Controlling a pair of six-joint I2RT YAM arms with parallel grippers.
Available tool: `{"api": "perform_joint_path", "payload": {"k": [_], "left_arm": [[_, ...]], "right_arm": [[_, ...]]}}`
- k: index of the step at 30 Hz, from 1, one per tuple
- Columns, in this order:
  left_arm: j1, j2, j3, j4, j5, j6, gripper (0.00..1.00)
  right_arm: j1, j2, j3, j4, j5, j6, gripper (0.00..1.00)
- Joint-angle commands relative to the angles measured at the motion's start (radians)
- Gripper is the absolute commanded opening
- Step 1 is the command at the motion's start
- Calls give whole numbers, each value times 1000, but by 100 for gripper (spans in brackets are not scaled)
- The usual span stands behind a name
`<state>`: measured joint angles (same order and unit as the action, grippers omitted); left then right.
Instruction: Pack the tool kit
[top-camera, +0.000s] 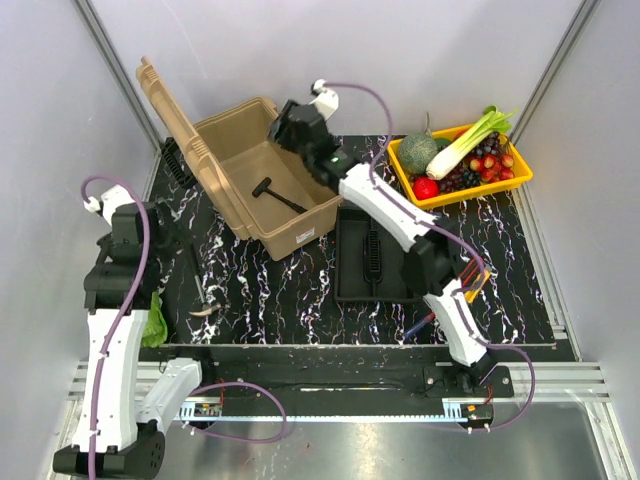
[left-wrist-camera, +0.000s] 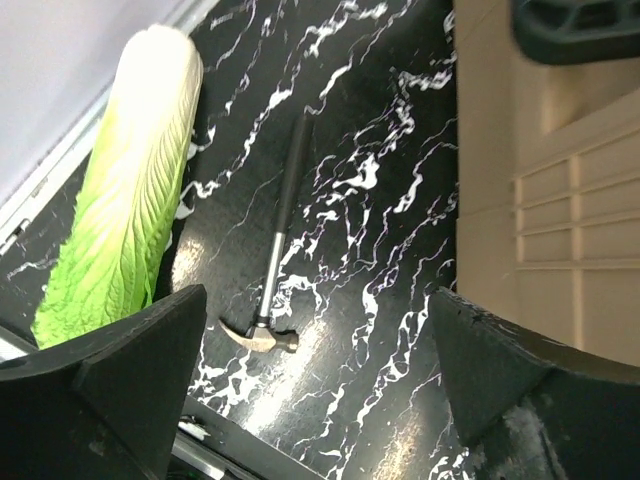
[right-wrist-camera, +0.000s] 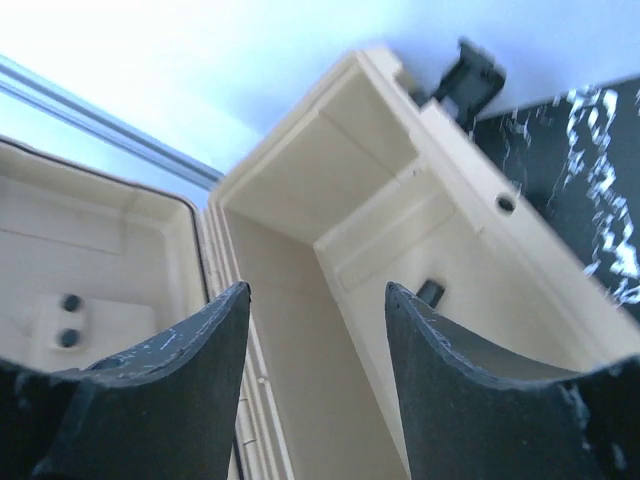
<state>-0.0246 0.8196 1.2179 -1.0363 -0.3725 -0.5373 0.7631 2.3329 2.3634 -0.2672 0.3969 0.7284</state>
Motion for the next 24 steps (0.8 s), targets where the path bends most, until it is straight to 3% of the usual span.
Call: {"api": "perform_joint_path", "payload": {"k": [1, 3, 5, 11, 15, 24], "left_arm": [[8, -11, -125, 110, -36, -64, 93], [47, -5, -187, 139, 24, -75, 79], [106, -4, -254, 191, 111, -72, 74], [313, 100, -429, 375, 428, -32, 69], [336, 235, -449, 443, 495, -13, 68], [344, 493, -399, 515, 425, 72, 66]], "right_arm": [[-45, -180, -52, -4, -65, -105, 62], [-68, -243, -102, -9, -102, -127, 61], [-103, -299, -142, -44, -157, -110, 59], [-172, -478, -404, -26, -300, -95, 59], [-199, -593, -556, 11, -342, -93, 61], [-306, -678, -737, 20, -458, -41, 62]]}}
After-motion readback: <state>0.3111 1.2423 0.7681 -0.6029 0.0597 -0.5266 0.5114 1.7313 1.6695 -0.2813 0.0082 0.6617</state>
